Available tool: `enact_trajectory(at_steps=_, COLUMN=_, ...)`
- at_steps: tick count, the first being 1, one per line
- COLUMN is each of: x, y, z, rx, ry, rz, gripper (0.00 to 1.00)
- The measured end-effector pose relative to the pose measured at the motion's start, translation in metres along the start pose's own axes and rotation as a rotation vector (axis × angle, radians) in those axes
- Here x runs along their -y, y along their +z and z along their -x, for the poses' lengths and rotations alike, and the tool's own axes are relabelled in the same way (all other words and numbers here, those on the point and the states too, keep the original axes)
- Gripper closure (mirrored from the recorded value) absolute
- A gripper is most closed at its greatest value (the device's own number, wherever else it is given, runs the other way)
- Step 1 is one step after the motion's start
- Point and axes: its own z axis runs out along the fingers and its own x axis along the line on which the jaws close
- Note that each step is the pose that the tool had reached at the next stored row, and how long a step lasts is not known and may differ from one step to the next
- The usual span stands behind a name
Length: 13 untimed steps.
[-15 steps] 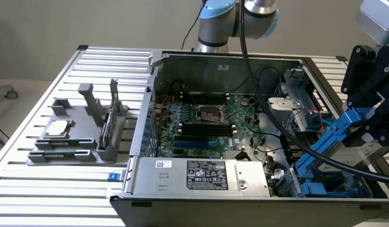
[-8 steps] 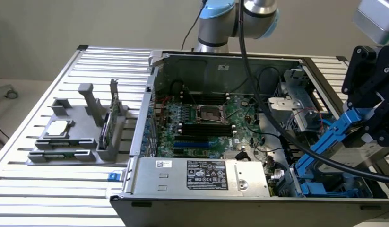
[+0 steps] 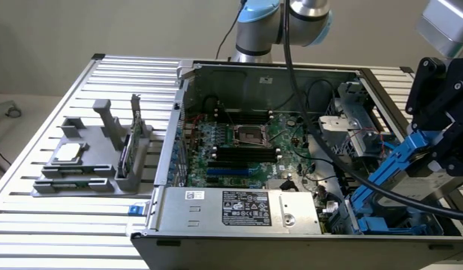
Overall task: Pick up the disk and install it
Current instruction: 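Insert the disk into the insertion slot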
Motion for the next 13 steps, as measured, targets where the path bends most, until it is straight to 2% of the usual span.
enact_trajectory(at_steps=13, x=0.0000, y=0.0074, z=-0.0011, rx=0.0001, ry=0.001, rz=0.0013, gripper=0.67)
